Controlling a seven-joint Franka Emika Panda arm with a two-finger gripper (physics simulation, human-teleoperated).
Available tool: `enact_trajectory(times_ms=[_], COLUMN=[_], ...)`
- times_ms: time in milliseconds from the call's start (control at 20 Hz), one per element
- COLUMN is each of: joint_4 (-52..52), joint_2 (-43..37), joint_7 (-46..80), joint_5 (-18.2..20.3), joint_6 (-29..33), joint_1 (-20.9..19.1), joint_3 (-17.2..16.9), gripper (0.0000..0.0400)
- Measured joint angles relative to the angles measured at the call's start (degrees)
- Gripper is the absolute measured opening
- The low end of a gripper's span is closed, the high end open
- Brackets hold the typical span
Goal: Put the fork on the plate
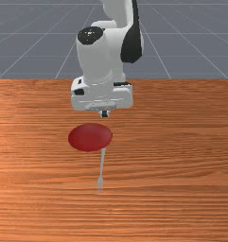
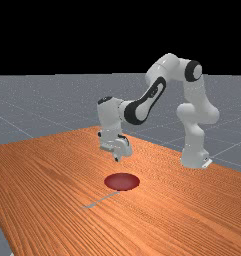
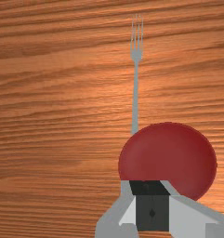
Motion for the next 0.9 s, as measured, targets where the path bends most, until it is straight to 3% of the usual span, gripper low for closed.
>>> enact_trajectory(times_ms=[50,100,150,250,450,900], joint_4=[1.31,2.71,3.99,6.95,12.7,25.15], joint_2=[1.66,3.61,5.59,10.26,18.69,31.19], joint_7=[-0.01,-0.05,-0.12,-0.35,-0.26,-1.08], joint_5=[0.39,0.73,1.06,2.13,3.68,6.02], joint_6=[0.07,0.31,0.81,3.17,6.46,13.94], joint_1=[-0.26,-0.56,-0.83,-1.44,-2.03,-4.02], joint_3=[0.1,0.21,0.36,0.91,2.2,3.9], gripper=[0.0,0.0157,0.0252,0.0346,0.0393,0.04])
